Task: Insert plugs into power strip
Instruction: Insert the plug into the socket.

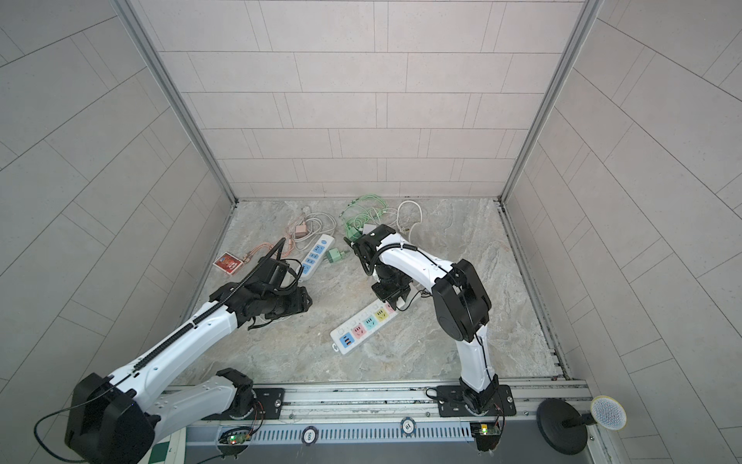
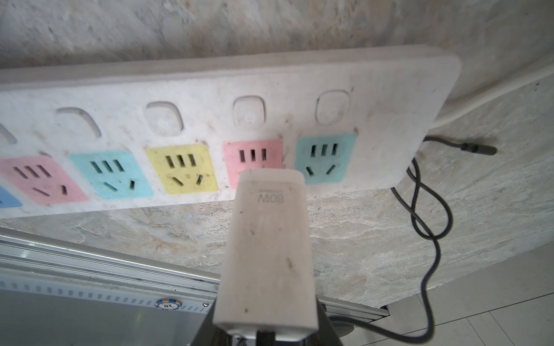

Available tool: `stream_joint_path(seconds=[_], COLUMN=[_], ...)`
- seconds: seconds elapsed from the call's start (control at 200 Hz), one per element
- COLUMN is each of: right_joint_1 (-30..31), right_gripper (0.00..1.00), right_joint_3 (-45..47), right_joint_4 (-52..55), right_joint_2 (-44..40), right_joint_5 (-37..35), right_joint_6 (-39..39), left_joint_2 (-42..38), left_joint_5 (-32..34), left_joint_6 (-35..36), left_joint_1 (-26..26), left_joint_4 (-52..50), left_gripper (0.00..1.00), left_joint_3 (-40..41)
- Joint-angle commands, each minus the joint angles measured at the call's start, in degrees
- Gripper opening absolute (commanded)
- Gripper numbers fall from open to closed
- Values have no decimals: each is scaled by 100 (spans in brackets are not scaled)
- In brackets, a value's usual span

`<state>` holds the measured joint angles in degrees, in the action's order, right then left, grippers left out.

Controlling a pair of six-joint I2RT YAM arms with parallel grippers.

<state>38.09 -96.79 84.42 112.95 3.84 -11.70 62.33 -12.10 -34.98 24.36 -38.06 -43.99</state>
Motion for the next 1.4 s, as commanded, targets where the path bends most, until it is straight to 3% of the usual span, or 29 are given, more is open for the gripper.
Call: stream_joint_path(seconds=[0.0,0.54,1.391], right_joint_1=[-40,-555,-387], right_gripper=[0,0,0], right_joint_3=[-181,206,-149], right_joint_4=[283,155,253], right_joint_2=[34,-49,79], right_joint_5=[-47,-297,-283], right_joint_6=[133,60,213], left_joint_2=[-20,-70,34], left_joint_5=[94,67,2], left_joint_6=[0,0,38], left_joint_1=[-45,-48,-54], left_joint_4=[-52,-34,-33], left_gripper=[69,69,70], left_joint_3=[66,83,57])
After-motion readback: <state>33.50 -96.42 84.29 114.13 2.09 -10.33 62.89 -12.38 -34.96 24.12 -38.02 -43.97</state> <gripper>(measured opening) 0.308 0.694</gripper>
